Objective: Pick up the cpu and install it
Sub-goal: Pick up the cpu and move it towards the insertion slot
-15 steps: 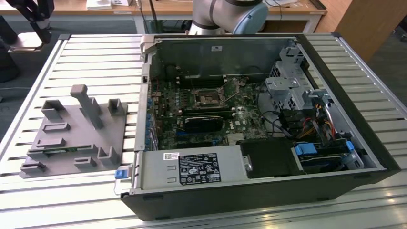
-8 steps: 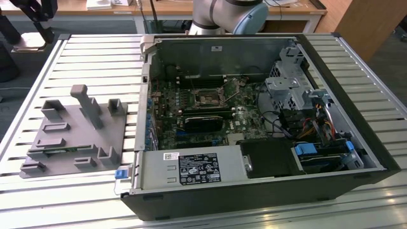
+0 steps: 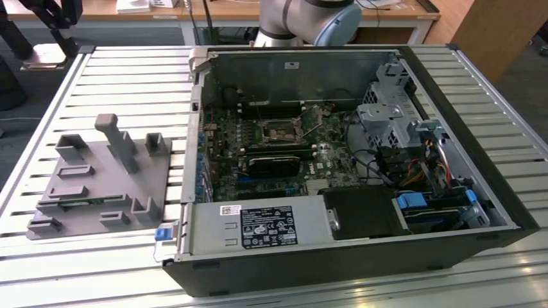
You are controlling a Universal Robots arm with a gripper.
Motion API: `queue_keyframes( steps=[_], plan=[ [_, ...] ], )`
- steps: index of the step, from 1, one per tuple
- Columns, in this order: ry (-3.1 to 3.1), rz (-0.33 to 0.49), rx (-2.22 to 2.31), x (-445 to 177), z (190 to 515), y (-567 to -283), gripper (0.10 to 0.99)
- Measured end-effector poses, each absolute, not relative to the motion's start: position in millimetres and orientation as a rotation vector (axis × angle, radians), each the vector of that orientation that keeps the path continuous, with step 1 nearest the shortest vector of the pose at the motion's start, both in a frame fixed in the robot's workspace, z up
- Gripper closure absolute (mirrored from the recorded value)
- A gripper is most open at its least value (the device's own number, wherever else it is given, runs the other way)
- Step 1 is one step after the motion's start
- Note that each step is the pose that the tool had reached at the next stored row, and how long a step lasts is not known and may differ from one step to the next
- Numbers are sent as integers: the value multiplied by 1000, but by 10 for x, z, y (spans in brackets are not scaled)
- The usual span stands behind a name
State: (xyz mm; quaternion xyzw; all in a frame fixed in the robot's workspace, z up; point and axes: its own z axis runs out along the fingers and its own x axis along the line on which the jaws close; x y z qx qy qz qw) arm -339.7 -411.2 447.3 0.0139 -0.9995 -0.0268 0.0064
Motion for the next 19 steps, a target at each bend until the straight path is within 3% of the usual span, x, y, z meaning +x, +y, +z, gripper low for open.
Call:
queue_keyframes(
  steps=[19],
  plan=[
    [-3127, -84, 44, -3242, 4473, -4111, 557]
  ],
)
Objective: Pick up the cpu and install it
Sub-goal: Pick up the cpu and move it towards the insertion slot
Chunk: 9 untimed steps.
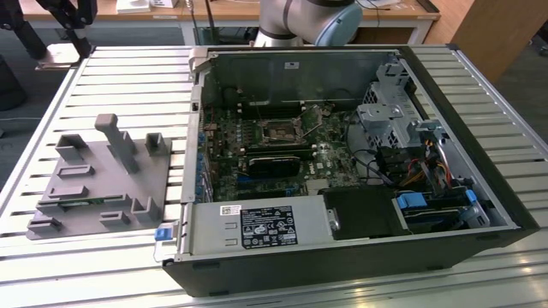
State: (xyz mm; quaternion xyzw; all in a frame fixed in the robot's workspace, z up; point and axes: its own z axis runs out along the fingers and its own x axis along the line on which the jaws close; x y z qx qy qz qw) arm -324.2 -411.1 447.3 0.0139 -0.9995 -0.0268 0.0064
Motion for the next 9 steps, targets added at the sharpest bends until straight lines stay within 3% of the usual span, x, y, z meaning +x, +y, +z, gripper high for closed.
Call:
queue_keyframes(
  steps=[9],
  plan=[
    [-3127, -84, 44, -3069, 4454, -4094, 557]
  ],
)
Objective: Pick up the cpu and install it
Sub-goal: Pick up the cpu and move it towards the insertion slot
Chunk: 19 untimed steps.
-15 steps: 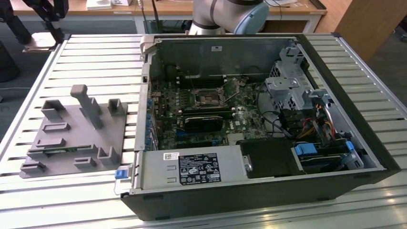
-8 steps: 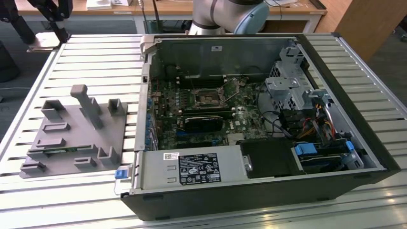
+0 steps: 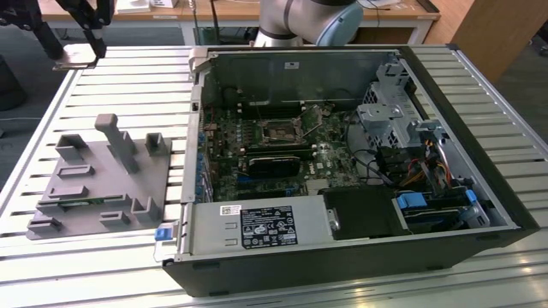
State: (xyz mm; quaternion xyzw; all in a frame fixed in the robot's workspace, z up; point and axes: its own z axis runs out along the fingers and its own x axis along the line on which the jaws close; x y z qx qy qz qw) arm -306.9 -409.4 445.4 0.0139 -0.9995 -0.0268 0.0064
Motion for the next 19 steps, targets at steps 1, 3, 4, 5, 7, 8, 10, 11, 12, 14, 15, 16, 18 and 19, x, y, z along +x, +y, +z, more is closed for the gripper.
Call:
queue_keyframes(
  steps=[1, 3, 4, 5, 7, 8, 10, 11, 12, 14, 15, 16, 18, 19],
  plan=[
    [-3127, -84, 44, -3056, 4449, -4094, 557],
    [-3127, -84, 44, -3034, 4442, -4094, 557],
    [-3127, -84, 44, -3019, 4438, -4094, 557],
    [-3127, -84, 43, -3001, 4433, -4093, 557],
    [-3127, -84, 43, -2970, 4424, -4094, 557],
    [-3127, -84, 43, -2956, 4421, -4094, 557],
    [-3127, -84, 44, -2939, 4415, -4094, 557],
    [-3127, -84, 44, -2932, 4413, -4094, 557],
    [-3127, -84, 43, -2927, 4410, -4094, 557],
    [-3127, -84, 43, -2918, 4405, -4094, 557],
    [-3127, -84, 43, -2914, 4404, -4093, 557],
    [-3127, -84, 44, -2907, 4402, -4094, 557],
    [-3127, -84, 43, -2892, 4399, -4094, 557],
    [-3127, -84, 44, -2885, 4397, -4094, 557]
  ],
)
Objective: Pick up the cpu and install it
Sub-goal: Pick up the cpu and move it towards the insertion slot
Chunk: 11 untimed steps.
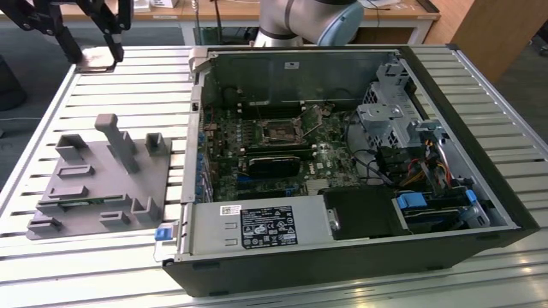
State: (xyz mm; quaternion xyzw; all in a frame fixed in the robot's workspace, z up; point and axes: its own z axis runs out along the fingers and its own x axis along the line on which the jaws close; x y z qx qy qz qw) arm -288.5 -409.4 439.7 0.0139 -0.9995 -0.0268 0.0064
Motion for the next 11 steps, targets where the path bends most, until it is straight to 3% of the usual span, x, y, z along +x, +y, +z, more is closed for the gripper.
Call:
queue_keyframes(
  steps=[11],
  plan=[
    [-3127, -84, 44, -2760, 4383, -4093, 557]
  ],
)
